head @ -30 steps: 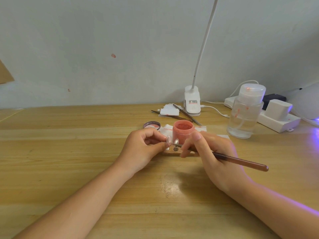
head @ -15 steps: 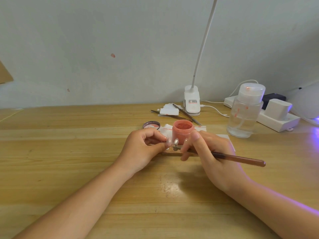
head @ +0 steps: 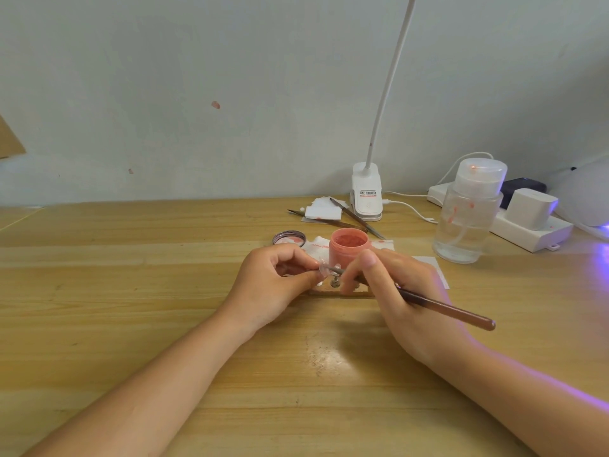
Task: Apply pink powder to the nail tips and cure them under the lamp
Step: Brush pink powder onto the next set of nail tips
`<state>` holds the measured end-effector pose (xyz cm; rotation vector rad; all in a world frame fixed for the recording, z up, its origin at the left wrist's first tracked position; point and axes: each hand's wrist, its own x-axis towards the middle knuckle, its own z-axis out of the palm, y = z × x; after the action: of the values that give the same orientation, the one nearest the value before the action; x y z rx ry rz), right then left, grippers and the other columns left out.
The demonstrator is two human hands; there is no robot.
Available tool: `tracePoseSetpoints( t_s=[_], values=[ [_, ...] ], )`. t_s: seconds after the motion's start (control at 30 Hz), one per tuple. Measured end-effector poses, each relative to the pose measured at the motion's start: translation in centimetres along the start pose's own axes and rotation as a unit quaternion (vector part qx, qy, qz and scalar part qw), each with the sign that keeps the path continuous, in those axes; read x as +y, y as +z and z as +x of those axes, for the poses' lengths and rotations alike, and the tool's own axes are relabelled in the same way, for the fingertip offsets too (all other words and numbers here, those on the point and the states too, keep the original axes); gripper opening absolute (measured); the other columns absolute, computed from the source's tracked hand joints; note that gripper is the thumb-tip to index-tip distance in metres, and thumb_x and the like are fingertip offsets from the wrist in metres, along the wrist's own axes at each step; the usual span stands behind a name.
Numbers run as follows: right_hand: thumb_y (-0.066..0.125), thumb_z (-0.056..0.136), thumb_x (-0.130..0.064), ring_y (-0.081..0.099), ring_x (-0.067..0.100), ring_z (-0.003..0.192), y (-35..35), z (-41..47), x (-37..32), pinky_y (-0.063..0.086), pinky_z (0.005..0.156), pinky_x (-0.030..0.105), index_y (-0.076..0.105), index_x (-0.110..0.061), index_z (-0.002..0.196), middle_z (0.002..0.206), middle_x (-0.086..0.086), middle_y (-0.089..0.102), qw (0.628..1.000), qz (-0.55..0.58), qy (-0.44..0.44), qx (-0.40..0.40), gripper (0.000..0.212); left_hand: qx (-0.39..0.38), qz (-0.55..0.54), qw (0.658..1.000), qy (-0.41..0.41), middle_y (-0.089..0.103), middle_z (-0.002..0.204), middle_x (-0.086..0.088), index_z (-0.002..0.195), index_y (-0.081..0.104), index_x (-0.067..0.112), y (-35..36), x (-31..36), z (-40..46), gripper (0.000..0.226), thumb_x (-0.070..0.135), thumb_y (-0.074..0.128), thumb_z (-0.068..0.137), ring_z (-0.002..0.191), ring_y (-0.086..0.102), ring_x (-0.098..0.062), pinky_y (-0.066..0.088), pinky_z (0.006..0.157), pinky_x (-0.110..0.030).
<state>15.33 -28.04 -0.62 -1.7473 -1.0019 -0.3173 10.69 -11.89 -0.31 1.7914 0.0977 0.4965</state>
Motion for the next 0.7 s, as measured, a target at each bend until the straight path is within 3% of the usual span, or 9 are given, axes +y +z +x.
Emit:
tracePoseSetpoints(
  t_s=[0.13, 0.27, 0.37, 0.53, 0.7],
  values=[
    [0.032, 0.092, -0.038, 0.058, 0.008, 0.067, -0.06, -0.17, 0.13, 0.043, 0.067, 0.026, 0.064, -0.014, 0.064, 0.062, -0.007, 0.063, 1.000, 0.013, -0.026, 0.012, 0.049, 0.002, 0.004, 1.000, 0.001, 0.066, 0.065, 0.002, 0.062, 0.063, 0.014, -0.03, -0.05, 0.02, 0.022, -0.005, 0.072, 0.069, 0.061, 0.061, -0.005, 0.048, 0.062, -0.016],
    [0.031, 0.092, -0.040, 0.059, 0.006, 0.075, -0.03, 0.06, 0.11, 0.043, 0.070, 0.025, 0.064, -0.017, 0.069, 0.069, -0.013, 0.062, 0.999, -0.027, -0.020, 0.004, 0.046, 0.001, 0.008, 1.000, -0.001, 0.067, 0.071, -0.007, 0.064, 0.064, 0.012, -0.02, 0.02, -0.07, 0.018, -0.003, 0.072, 0.069, 0.064, 0.060, -0.008, 0.048, 0.063, -0.018],
    [0.032, 0.092, -0.038, 0.060, 0.010, 0.068, -0.06, -0.10, 0.16, 0.046, 0.068, 0.033, 0.064, -0.012, 0.064, 0.061, -0.007, 0.063, 1.000, 0.009, -0.026, 0.009, 0.050, 0.007, 0.014, 1.000, 0.000, 0.065, 0.065, 0.001, 0.060, 0.063, 0.015, 0.00, 0.07, -0.03, 0.025, -0.007, 0.071, 0.069, 0.060, 0.059, -0.004, 0.047, 0.061, -0.014],
    [0.031, 0.092, -0.041, 0.058, 0.005, 0.075, 0.01, 0.14, 0.00, 0.043, 0.069, 0.024, 0.063, -0.022, 0.069, 0.069, -0.016, 0.062, 0.999, -0.038, -0.025, 0.007, 0.043, 0.004, 0.020, 1.000, 0.004, 0.067, 0.074, -0.011, 0.062, 0.064, 0.013, 0.02, 0.22, -0.12, 0.020, -0.004, 0.072, 0.070, 0.066, 0.060, -0.010, 0.047, 0.064, -0.018],
    [0.032, 0.092, -0.037, 0.059, 0.009, 0.067, -0.02, -0.09, 0.09, 0.045, 0.067, 0.032, 0.064, -0.014, 0.062, 0.060, -0.008, 0.062, 0.999, 0.011, -0.035, 0.017, 0.050, 0.007, 0.027, 1.000, -0.001, 0.066, 0.069, -0.006, 0.061, 0.063, 0.014, 0.09, 0.35, -0.12, 0.023, -0.005, 0.071, 0.070, 0.064, 0.058, -0.009, 0.046, 0.062, -0.016]
  ],
)
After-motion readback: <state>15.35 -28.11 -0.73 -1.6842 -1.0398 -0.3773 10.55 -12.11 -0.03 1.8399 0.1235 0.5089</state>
